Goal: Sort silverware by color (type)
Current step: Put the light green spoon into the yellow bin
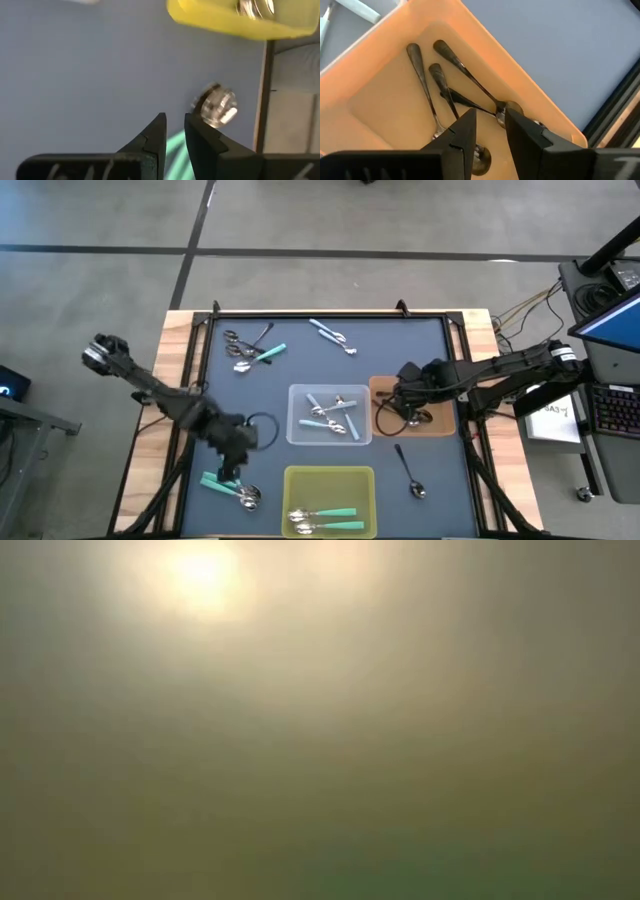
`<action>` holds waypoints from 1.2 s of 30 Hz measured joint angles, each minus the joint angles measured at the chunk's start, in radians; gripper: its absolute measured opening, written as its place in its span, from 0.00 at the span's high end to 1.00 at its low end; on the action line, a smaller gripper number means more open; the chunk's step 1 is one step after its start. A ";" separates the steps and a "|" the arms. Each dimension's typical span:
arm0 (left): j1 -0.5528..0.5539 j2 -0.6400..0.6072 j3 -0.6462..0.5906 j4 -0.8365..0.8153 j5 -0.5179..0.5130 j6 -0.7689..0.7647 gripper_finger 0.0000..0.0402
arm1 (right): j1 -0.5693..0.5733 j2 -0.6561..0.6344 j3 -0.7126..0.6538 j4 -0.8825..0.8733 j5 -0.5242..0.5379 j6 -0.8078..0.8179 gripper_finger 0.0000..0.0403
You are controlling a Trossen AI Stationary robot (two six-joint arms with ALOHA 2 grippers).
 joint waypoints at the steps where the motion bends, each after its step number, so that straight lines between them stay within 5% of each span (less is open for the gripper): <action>1: -0.040 -0.001 -0.026 0.027 -0.001 -0.057 0.87 | 0.000 0.001 0.000 0.006 0.000 -0.002 0.76; 6: -0.228 0.027 -0.087 0.074 -0.002 -0.281 0.87 | 0.000 0.005 0.000 0.011 0.000 -0.011 0.76; 13: -0.380 0.117 -0.059 0.085 -0.046 -0.321 0.87 | 0.000 0.006 0.000 0.010 -0.002 -0.010 0.76; 23: -0.389 0.276 -0.059 0.109 -0.085 -0.297 0.87 | 0.000 0.006 0.000 0.010 -0.004 0.033 0.76; 36: -0.389 0.329 -0.044 0.143 -0.086 -0.339 0.87 | 0.000 0.005 0.000 0.010 -0.001 -0.019 0.76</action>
